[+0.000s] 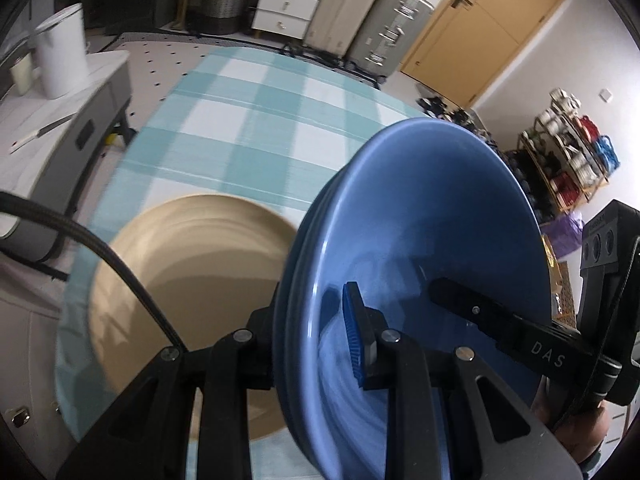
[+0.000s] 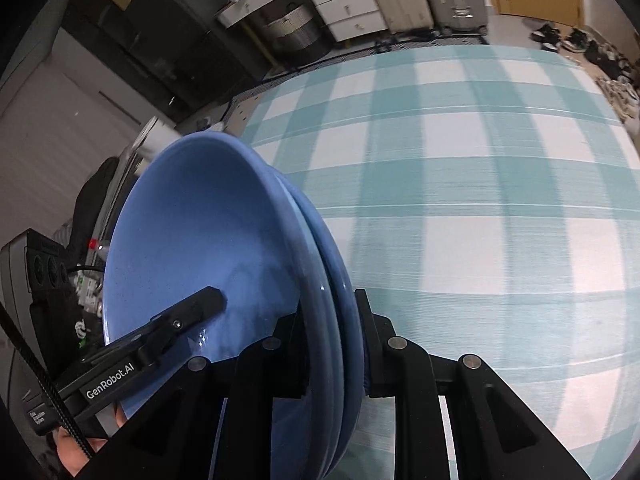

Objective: Organize plates and bowls
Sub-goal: 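Carry the blue bowl stack with both tools over the cream plate stack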

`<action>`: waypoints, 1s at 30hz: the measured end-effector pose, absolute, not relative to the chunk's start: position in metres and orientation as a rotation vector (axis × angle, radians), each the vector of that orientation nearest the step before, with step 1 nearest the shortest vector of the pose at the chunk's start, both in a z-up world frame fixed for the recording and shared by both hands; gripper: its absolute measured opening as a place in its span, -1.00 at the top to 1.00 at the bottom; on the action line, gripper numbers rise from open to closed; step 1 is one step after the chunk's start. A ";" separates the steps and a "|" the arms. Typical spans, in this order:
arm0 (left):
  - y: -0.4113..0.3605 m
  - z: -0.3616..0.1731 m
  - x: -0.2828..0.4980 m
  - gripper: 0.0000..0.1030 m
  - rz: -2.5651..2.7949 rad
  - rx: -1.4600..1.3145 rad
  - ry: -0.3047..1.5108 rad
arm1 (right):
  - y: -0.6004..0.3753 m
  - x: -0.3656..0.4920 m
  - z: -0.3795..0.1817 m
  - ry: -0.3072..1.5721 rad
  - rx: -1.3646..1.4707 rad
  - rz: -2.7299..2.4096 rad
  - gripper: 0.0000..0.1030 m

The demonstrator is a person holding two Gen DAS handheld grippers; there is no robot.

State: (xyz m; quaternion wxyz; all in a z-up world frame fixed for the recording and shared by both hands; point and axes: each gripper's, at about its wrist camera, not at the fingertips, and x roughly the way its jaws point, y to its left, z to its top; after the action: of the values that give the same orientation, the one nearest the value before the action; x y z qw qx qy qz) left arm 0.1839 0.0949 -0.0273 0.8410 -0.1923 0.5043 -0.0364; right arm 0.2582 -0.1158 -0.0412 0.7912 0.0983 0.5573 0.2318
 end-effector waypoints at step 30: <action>0.185 -0.080 0.164 0.47 0.079 -0.494 1.127 | 0.009 0.268 -0.091 1.285 0.081 0.581 0.60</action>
State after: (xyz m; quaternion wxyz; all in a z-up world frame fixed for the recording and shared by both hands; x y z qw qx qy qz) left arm 0.1643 0.1850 -0.0799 0.8159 -0.2315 0.5285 0.0370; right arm 0.2683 0.0089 -0.0907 0.7606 0.0374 0.5905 0.2670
